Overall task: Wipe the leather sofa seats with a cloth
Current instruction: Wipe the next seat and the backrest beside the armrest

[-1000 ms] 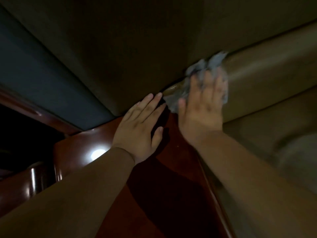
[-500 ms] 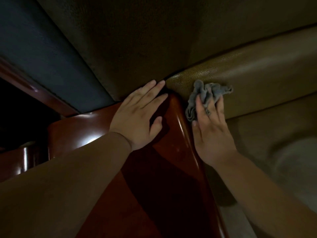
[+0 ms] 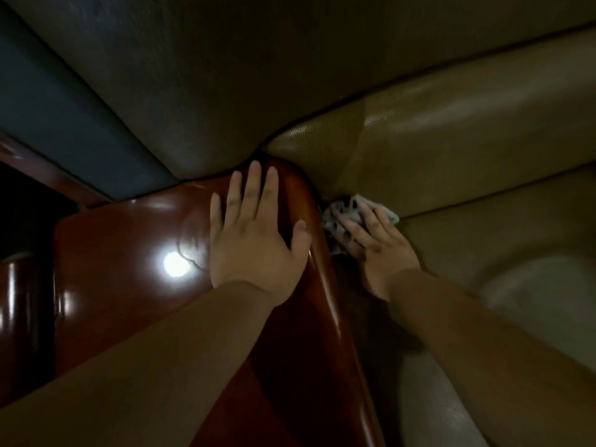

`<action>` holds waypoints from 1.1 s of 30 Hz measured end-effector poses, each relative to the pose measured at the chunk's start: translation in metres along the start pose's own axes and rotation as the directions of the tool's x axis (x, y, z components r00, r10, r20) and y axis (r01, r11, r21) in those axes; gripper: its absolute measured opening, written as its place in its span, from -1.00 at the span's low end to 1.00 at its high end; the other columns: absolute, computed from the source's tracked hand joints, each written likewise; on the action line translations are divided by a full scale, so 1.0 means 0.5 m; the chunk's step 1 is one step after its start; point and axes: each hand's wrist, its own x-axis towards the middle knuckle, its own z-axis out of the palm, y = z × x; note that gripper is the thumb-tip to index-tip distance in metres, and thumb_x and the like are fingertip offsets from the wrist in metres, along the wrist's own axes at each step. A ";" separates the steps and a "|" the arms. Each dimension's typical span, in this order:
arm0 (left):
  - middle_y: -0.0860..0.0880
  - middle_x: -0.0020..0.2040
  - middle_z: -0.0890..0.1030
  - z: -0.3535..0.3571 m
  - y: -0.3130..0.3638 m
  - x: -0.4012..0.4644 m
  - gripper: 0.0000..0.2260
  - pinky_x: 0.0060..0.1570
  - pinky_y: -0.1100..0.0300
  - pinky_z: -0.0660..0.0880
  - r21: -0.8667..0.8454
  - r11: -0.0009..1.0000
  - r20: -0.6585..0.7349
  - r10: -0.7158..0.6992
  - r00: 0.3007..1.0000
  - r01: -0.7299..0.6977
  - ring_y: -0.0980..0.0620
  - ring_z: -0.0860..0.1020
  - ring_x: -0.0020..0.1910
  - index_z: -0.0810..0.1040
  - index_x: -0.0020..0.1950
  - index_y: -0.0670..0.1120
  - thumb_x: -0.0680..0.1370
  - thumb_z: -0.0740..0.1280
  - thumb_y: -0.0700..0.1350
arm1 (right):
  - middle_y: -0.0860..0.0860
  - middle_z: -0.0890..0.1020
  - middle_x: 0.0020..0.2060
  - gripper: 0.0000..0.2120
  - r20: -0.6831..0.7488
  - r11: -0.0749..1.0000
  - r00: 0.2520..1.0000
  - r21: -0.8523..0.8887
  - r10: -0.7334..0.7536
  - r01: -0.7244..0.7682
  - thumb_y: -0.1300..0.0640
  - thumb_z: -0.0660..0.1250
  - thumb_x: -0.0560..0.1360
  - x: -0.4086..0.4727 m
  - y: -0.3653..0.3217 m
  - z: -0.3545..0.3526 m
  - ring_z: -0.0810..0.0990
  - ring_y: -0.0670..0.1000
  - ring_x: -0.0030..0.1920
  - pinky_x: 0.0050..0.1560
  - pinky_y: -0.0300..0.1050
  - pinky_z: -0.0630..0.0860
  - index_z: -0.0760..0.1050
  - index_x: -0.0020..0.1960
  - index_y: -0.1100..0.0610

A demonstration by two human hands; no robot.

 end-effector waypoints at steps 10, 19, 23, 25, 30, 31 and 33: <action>-0.01 0.74 -0.08 0.009 -0.001 0.001 -0.26 0.66 -0.15 -0.11 0.002 1.000 -0.029 0.008 1.000 -0.008 -0.02 -0.14 0.71 -0.06 0.74 0.03 0.62 0.02 0.29 | 0.07 0.31 0.60 -0.45 -0.336 0.998 0.942 -0.055 -0.016 -0.002 0.00 0.17 0.65 0.119 0.035 -0.091 0.05 0.21 0.60 0.62 0.14 -0.20 0.25 0.63 0.05; 0.00 0.74 -0.01 0.010 -0.001 0.002 -0.26 0.66 -0.13 -0.11 -0.040 0.999 -0.074 0.011 0.997 -0.014 -0.04 -0.07 0.71 0.01 0.73 0.04 0.60 0.04 0.28 | 0.12 0.19 0.58 -0.47 -0.159 0.890 0.880 0.180 0.447 -0.420 -0.02 0.34 0.62 -0.011 0.012 0.012 0.09 0.35 0.54 0.64 0.15 -0.24 0.35 0.53 0.11; 0.00 0.74 -0.02 0.004 0.001 0.002 -0.26 0.66 -0.13 -0.12 -0.049 0.999 -0.066 0.014 0.998 -0.018 -0.04 -0.08 0.71 0.01 0.73 0.03 0.59 0.03 0.28 | 0.42 0.16 0.57 -0.25 -0.016 0.521 0.575 0.444 0.818 -0.729 -0.22 0.15 0.63 0.095 -0.079 -0.027 0.12 0.51 0.55 0.58 0.34 0.06 0.00 0.63 0.18; 0.00 0.74 -0.01 0.002 0.001 0.002 -0.26 0.66 -0.12 -0.13 -0.053 0.999 -0.069 0.005 0.998 -0.009 -0.03 -0.08 0.71 0.02 0.73 0.03 0.59 0.02 0.28 | 0.41 -0.05 0.61 -0.15 0.136 0.178 0.354 0.669 0.926 -0.722 -0.23 0.17 0.63 0.138 -0.100 -0.056 -0.07 0.42 0.60 0.57 0.30 -0.05 -0.17 0.67 0.15; 0.01 0.74 -0.04 0.005 -0.002 0.001 -0.26 0.66 -0.11 -0.14 -0.048 0.999 -0.062 0.017 0.998 -0.020 -0.02 -0.10 0.71 -0.01 0.74 0.05 0.60 0.02 0.28 | 0.24 -0.36 0.62 -0.06 0.652 -0.463 0.126 0.647 0.747 -0.606 -0.20 0.15 0.69 0.133 -0.086 -0.081 -0.33 0.17 0.64 0.56 -0.03 -0.31 -0.47 0.61 0.19; 0.01 0.74 -0.05 0.004 -0.001 0.001 -0.27 0.66 -0.12 -0.14 -0.044 0.999 -0.054 0.022 0.998 -0.024 -0.02 -0.11 0.71 -0.02 0.74 0.05 0.60 0.02 0.28 | 0.23 -0.35 0.62 -0.09 0.677 -0.470 0.143 0.631 0.722 -0.617 -0.21 0.12 0.69 0.137 -0.084 -0.088 -0.32 0.17 0.64 0.56 -0.02 -0.31 -0.47 0.61 0.19; 0.01 0.74 -0.05 0.003 0.000 0.001 -0.26 0.66 -0.12 -0.13 -0.045 0.999 -0.055 0.018 0.998 -0.020 -0.02 -0.11 0.71 -0.03 0.74 0.05 0.60 0.02 0.28 | 0.19 -0.27 0.65 -0.13 0.791 -0.504 0.197 0.537 0.579 -0.677 -0.24 0.05 0.70 0.154 -0.089 -0.117 -0.23 0.19 0.66 0.60 0.06 -0.24 -0.45 0.62 0.17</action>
